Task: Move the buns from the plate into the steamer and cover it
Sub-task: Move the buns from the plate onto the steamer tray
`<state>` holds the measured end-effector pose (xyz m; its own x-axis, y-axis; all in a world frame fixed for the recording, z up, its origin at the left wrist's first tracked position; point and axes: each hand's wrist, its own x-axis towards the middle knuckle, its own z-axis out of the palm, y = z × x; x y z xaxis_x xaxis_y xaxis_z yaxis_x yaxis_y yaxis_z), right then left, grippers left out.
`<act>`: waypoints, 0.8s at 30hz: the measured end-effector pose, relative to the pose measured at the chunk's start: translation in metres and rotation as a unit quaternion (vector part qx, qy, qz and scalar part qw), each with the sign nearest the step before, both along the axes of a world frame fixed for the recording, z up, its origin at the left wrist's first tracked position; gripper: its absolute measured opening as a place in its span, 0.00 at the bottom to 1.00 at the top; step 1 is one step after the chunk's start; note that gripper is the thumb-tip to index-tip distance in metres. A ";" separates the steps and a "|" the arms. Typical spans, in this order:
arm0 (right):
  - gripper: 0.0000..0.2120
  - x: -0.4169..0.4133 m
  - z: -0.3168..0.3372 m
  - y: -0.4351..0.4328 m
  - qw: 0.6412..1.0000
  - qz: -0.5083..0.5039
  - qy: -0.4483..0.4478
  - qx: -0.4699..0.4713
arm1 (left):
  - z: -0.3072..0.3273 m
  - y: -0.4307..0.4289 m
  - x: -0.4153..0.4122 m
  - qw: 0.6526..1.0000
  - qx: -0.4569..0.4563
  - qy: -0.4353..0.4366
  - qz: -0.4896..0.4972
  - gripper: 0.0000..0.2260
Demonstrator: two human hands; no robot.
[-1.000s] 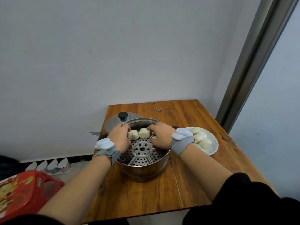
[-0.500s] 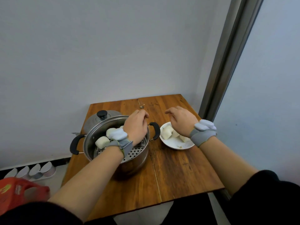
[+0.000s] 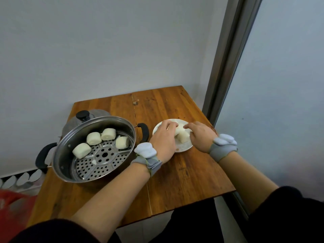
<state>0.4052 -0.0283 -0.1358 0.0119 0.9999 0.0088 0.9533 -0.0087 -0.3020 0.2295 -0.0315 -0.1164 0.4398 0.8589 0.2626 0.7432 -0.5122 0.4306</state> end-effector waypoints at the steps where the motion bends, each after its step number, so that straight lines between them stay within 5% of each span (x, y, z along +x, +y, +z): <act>1: 0.23 -0.001 -0.004 -0.001 1.000 0.013 -0.011 -0.014 | -0.005 0.002 0.003 1.000 -0.017 0.015 0.007 0.20; 9: 0.26 -0.003 -0.021 -0.003 0.994 0.051 -0.015 -0.091 | -0.039 0.020 0.001 0.978 -0.093 0.163 0.095 0.22; 24: 0.15 -0.007 -0.020 0.001 0.996 0.024 0.015 -0.090 | -0.048 0.024 -0.010 0.981 -0.121 0.120 0.098 0.20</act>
